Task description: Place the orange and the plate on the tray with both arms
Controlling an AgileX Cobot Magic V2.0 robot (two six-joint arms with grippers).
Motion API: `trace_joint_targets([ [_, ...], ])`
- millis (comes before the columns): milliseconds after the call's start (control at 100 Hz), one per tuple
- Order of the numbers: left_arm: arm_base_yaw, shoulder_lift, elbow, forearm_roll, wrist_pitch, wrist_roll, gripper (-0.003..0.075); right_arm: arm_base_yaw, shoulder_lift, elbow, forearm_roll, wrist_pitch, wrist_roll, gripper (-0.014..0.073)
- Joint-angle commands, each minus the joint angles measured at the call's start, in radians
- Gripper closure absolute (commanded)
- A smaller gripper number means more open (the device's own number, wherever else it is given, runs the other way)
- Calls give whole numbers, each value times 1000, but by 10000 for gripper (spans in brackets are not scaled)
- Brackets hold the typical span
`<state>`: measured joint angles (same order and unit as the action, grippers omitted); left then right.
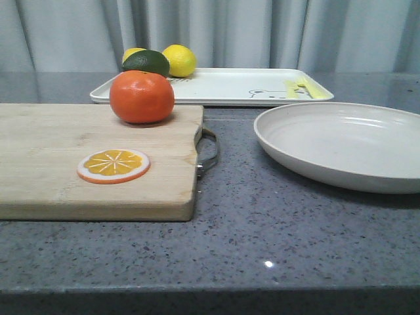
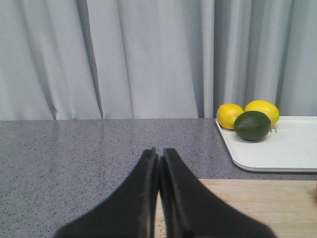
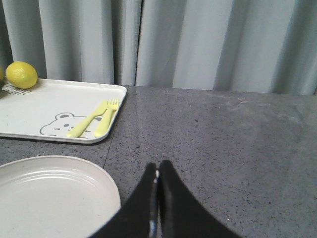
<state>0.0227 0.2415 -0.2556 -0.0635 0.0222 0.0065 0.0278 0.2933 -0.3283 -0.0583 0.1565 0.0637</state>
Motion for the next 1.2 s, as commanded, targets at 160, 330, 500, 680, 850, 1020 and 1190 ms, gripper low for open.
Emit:
trace_joint_targets([
  [160,-2,40,-52,-9,-92,1,736,-8,17,-36,-2,-42,-1,650],
  [330,-2,84,-108,-9,-69,1,521,-8,17,-36,-2,-42,-1,650],
  [500,-2,150,-168,-9,-67,1,223,-8,17,-36,-2,-43,-1,650],
  [680,-2,234,-237,-9,-42,1,161,-8,17,-36,-2,-43,-1,650],
  [850,-3,336,-323,-9,1,1,162,-8,17,-36,-2,-43,-1,650],
  [1020,-3,431,-393,-9,25,1,163,-8,17,-36,-2,-43,-1,650],
  [1190,-52,538,-482,-9,101,1,163,-8,17,-36,-2,-43,-1,650],
])
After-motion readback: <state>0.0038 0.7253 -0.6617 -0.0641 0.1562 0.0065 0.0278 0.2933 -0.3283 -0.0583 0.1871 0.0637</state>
